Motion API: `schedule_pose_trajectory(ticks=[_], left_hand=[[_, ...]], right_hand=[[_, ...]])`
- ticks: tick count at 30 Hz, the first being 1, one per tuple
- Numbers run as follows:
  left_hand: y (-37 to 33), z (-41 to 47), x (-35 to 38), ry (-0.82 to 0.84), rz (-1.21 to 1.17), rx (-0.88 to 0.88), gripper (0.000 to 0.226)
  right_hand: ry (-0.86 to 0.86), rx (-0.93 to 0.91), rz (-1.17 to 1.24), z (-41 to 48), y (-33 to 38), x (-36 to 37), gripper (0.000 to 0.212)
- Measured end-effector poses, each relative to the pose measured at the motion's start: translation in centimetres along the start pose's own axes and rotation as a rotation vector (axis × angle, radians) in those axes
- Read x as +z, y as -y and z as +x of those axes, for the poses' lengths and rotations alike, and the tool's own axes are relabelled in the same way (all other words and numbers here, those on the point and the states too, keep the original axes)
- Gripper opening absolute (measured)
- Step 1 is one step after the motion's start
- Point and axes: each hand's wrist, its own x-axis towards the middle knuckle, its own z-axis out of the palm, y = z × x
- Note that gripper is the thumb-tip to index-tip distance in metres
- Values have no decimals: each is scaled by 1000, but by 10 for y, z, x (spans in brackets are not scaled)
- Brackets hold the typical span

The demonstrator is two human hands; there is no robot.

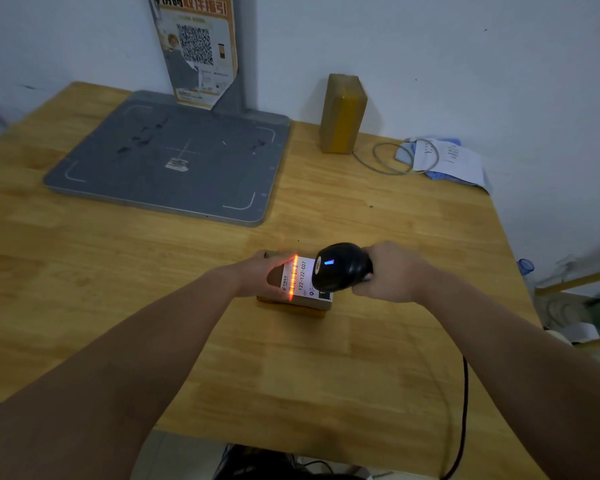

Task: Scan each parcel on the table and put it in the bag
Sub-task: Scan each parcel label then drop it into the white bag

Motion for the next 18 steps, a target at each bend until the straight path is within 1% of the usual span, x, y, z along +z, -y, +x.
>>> schedule_pose_trajectory(ticks=[2, 5, 8, 10, 13, 16, 18], left_hand=[[2, 1, 1, -1, -20, 2, 91], [5, 3, 1, -1, -31, 16, 92], [7, 3, 4, -12, -53, 39, 98], [8, 2, 10, -20, -50, 47, 108], [5, 1, 20, -84, -21, 16, 116], [-2, 0, 22, -153, 63, 32, 115], [-4, -6, 24, -194, 74, 61, 113]], right_hand=[[1, -2, 3, -3, -8, 9, 11], [-45, 26, 70, -5, -20, 21, 8], [-71, 26, 159, -5, -23, 25, 9], [-74, 5, 217, -5, -24, 29, 21], [-66, 1, 217, -2, -25, 40, 21], [-73, -8, 238, 2, -23, 50, 31], [-79, -21, 300, 4, -22, 58, 24]])
